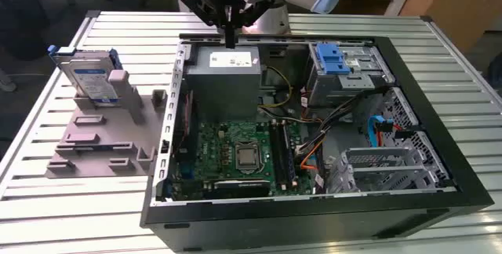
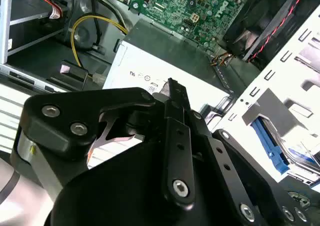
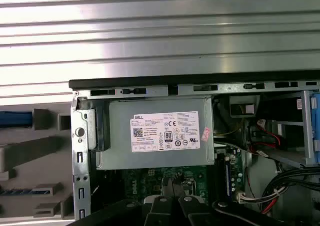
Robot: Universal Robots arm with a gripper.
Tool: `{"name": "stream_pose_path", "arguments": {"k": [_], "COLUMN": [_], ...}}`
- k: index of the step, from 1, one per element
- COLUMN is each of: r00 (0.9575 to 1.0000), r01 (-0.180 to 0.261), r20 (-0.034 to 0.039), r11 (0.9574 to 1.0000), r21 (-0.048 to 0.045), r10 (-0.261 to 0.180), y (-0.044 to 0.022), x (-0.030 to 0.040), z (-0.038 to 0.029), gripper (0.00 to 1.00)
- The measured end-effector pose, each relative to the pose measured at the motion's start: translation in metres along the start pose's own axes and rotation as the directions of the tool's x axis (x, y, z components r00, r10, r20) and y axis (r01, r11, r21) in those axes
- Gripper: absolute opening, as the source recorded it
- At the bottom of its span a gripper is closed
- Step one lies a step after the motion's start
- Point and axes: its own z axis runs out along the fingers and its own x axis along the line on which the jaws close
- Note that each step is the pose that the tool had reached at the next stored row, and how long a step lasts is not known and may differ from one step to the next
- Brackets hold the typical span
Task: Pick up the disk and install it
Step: 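Reach for the disk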
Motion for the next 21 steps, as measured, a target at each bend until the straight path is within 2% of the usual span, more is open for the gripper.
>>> {"name": "stream_pose_path", "arguments": {"k": [9,21], "r00": [1.0000,1.0000], "r01": [0.000,0.000], "r20": [-0.0001,0.0000], "r11": [1.0000,1.0000], "r21": [0.0001,0.0000], "r10": [0.000,0.000], "y": [0.0002,0.0034], "x": [0.0013,0.0097], "z": [0.0000,-0.0001], "gripper": [0.11,0.11]}}
